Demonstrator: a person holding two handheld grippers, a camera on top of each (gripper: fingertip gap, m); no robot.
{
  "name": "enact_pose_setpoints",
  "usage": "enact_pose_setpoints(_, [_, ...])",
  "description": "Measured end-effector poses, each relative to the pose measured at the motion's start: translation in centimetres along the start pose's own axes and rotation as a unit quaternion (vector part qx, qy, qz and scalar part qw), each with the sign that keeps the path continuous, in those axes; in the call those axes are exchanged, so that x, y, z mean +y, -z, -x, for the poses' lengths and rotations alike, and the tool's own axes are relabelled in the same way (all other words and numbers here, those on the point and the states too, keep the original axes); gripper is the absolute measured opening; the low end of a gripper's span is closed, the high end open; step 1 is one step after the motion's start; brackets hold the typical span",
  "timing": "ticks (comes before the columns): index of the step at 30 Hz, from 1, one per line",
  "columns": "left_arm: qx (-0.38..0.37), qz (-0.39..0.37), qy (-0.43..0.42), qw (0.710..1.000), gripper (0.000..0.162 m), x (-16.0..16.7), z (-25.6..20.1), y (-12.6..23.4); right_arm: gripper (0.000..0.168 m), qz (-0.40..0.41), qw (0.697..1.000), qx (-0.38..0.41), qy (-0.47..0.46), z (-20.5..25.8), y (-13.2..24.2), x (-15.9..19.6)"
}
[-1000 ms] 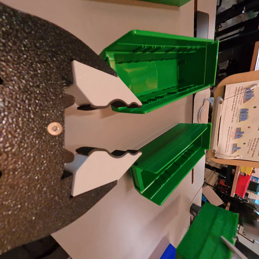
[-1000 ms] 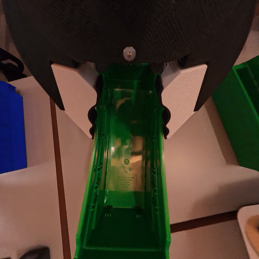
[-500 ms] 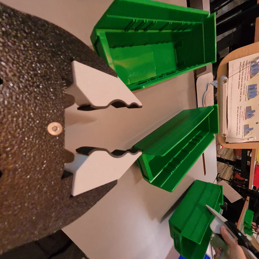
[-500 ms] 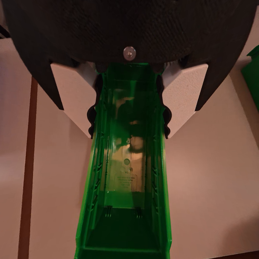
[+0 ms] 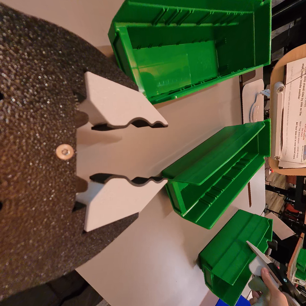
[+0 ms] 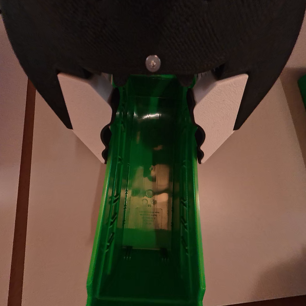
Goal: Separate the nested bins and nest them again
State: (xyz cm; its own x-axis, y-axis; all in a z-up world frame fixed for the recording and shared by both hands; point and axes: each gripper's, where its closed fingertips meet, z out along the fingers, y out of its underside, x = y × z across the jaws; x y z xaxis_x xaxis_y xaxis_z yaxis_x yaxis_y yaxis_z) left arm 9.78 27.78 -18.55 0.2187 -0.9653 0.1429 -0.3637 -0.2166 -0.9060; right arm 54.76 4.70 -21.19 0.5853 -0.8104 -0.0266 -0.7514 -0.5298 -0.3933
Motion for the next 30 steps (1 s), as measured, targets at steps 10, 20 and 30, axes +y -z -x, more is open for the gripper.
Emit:
enact_pose_setpoints(10, [-0.008,-0.013,0.005,1.000,0.057,-0.7,0.7,0.8,0.116,-0.002,1.000,0.000,-0.001,0.0,0.3,0.0])
enact_pose_setpoints(20, [-0.017,-0.018,0.010,1.000,0.059,-1.1,1.7,1.5,0.124,-0.151,0.988,0.023,0.035,3.2,8.9,-5.9])
enact_pose_setpoints(30, [-0.042,-0.033,0.004,0.999,0.069,-2.1,3.3,3.4,0.108,-0.504,0.822,0.137,0.226,14.5,18.3,0.4])
